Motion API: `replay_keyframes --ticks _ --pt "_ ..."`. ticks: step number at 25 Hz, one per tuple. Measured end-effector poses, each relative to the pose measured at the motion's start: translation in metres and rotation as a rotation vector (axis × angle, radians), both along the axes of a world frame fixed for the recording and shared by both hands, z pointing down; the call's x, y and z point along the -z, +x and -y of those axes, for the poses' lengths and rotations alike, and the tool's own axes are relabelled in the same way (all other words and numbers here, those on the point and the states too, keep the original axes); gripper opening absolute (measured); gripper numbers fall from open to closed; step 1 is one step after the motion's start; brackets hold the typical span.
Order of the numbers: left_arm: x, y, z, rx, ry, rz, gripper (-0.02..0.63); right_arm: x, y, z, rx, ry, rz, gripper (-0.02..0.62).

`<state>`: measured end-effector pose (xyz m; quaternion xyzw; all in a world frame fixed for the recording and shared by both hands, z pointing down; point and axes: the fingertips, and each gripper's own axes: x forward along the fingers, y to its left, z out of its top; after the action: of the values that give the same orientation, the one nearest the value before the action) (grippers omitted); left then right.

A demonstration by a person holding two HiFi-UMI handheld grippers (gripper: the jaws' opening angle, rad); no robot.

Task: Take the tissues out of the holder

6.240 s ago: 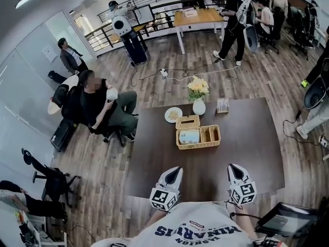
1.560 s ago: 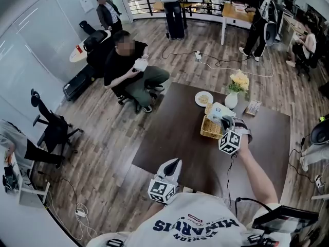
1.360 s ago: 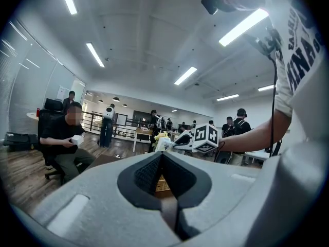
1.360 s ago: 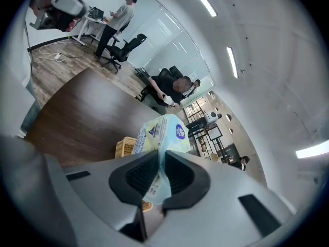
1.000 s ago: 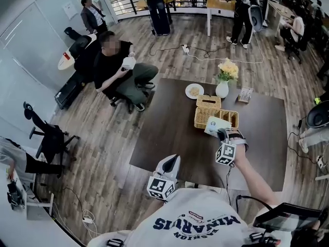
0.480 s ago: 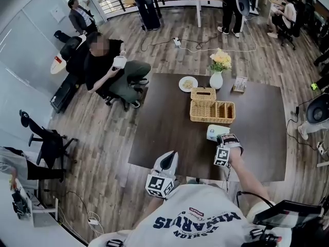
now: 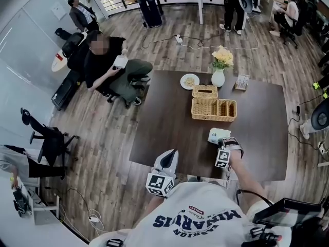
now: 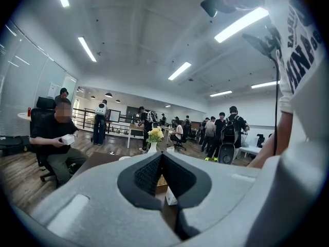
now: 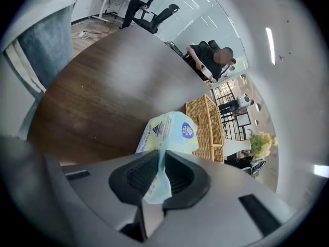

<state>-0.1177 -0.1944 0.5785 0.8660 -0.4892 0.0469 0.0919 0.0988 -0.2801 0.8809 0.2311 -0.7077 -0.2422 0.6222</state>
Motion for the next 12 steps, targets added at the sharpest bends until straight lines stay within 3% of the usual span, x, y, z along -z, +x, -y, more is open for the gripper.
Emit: replay_keyframes --ticks 12 --pt "-0.004 0.009 0.003 -0.027 0.005 -0.003 0.004 -0.002 -0.007 -0.029 -0.055 -0.110 0.065 0.061"
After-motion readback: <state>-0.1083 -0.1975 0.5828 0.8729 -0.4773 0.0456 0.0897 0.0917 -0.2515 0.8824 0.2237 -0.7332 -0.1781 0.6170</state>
